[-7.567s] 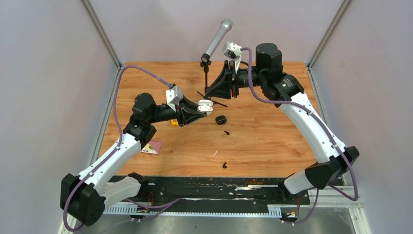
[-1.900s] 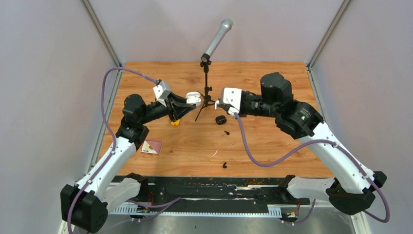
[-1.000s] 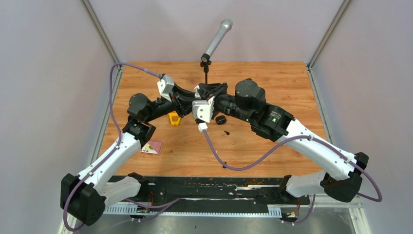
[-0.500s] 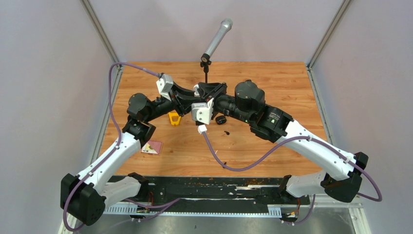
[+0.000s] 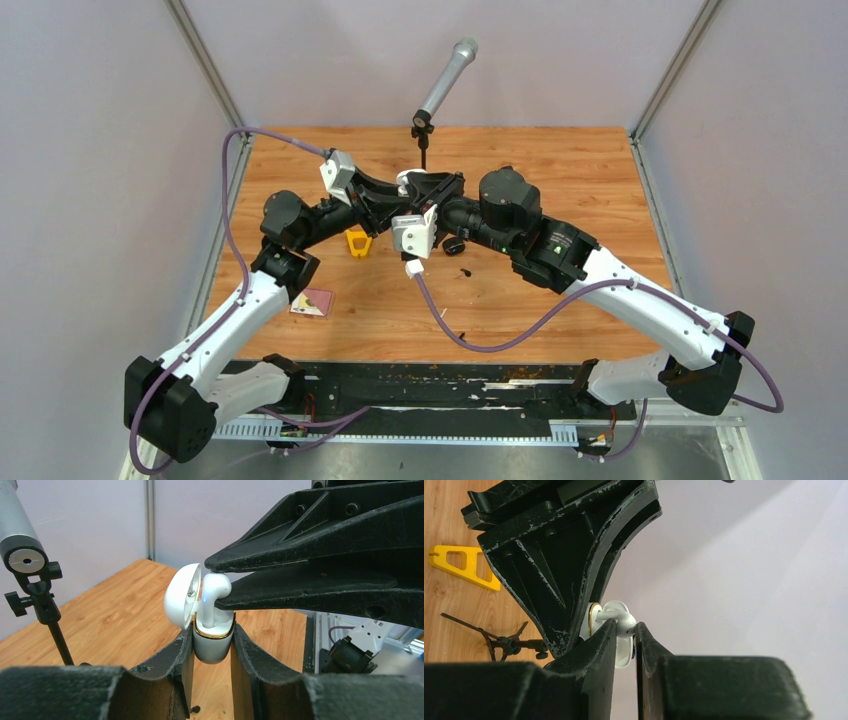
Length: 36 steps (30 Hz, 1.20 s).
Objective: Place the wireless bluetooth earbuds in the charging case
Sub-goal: Insert the left earbud into the left side groove of the charging case.
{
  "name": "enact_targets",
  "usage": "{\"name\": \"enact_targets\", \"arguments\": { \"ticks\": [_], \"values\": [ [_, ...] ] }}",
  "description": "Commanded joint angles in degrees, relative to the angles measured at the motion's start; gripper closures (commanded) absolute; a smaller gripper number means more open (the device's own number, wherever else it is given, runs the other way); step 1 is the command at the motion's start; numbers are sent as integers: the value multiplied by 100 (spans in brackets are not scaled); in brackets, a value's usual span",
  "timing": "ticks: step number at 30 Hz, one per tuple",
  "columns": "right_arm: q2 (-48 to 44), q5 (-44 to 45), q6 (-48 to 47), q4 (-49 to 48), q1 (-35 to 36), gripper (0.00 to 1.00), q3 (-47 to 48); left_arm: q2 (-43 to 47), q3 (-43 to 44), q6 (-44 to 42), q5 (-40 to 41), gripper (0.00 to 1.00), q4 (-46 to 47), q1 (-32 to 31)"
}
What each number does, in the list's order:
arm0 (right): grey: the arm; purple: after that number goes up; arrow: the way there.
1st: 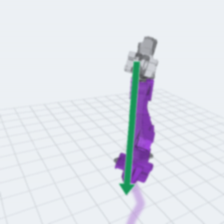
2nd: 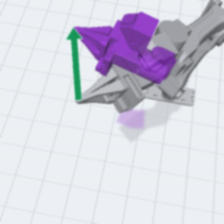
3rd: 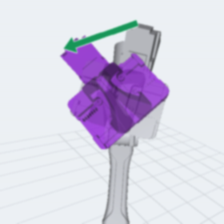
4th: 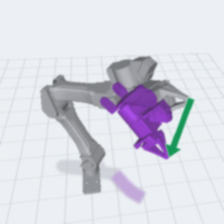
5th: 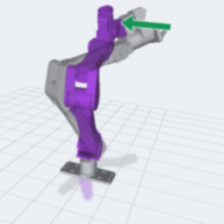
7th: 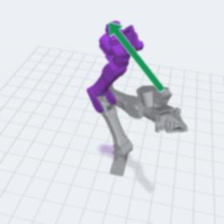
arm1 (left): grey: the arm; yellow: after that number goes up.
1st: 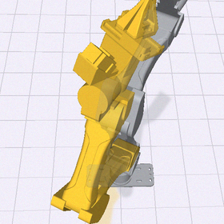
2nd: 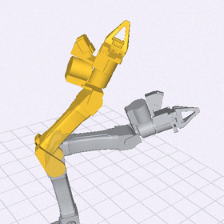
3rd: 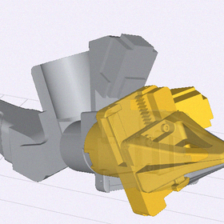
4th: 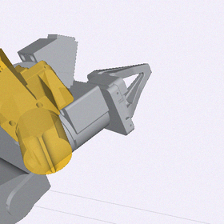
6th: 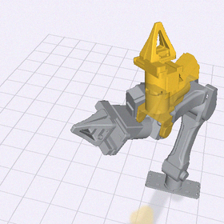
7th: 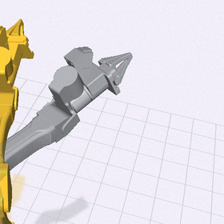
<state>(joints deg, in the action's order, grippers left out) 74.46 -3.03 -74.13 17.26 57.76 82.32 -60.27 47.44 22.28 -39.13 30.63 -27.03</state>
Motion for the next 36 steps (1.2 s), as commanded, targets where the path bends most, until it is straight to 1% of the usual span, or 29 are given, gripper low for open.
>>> {"name": "enact_targets", "arguments": {
  "ticks": [1, 6, 10, 13, 16, 24, 27, 32, 36],
  "values": [
    [-194, 77, -115, -136, 57, 100, -35, 93, 257, 38, 68, 100, 162, -31],
    [-242, -1, -210, -93, 79, 100, -128, 76, 274, 39, 94, 100, 185, -31],
    [-277, -62, -276, 11, 112, 90, -188, 67, 275, 30, 98, 100, 191, -31],
    [-265, -50, -284, 37, 110, 89, -169, 83, 266, 22, 97, 100, 204, -30],
    [-256, -5, -269, 30, 117, 76, -143, 91, 250, -1, 86, 100, 191, -30],
    [-282, 86, 116, 578, 104, 58, 180, 113, 180, -48, 84, 100, 188, -23],
    [-315, -19, 231, 859, 93, 53, 294, 116, 178, -80, 68, 100, 174, -22],
    [-306, -257, 743, 1442, 12, 48, 669, 106, 173, -118, 49, 100, 163, -13],
    [-184, -513, 1640, 1834, -195, 46, 1265, 108, 108, -217, -36, 100, 187, -13]
  ]
}}
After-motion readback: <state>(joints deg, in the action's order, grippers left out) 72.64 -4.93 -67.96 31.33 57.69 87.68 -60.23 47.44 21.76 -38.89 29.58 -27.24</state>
